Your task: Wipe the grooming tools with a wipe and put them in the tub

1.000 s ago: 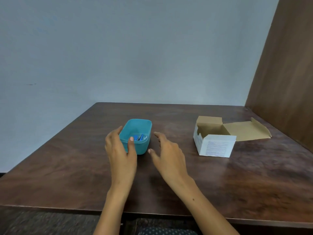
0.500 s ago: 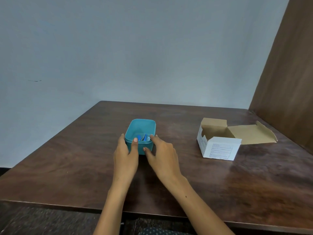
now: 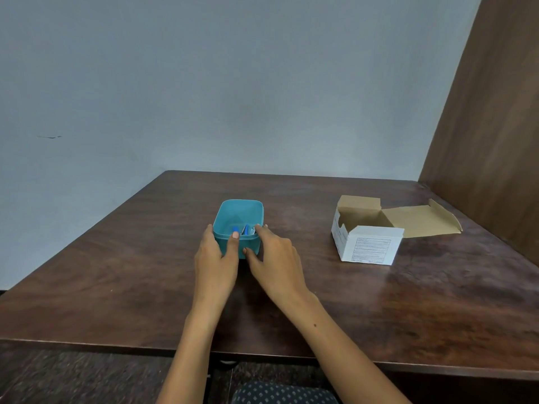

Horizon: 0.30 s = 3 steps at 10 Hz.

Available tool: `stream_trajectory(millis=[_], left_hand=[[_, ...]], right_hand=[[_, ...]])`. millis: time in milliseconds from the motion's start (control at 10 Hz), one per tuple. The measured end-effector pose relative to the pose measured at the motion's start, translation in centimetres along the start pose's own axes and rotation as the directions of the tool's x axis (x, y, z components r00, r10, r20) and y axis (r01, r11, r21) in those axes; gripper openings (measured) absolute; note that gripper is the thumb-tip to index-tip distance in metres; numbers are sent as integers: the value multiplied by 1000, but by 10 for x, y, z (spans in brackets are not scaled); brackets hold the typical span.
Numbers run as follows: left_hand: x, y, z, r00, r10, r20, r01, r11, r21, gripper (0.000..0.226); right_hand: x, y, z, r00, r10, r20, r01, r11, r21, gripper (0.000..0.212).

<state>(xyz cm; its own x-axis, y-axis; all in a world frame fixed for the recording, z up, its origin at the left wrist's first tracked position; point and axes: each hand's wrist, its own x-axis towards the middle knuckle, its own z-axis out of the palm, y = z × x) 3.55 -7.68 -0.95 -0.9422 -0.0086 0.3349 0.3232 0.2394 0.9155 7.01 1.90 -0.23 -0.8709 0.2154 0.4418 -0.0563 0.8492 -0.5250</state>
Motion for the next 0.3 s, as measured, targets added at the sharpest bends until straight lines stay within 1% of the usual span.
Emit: stream_trajectory(millis=[100, 200, 300], left_hand=[[-3, 2, -1, 1000, 2, 17, -3, 996, 87, 39], [-8, -2, -1, 998, 64, -23, -57, 968, 243, 59], [-19, -1, 0, 978, 208, -28, -182, 907, 379, 59]], right_hand=[[-3, 0, -4, 1000, -1, 6, 1, 1000, -5, 50], [-10, 6, -10, 999, -44, -27, 43, 999, -25, 55], [-21, 17, -18, 986, -95, -136, 85, 993, -77, 53]])
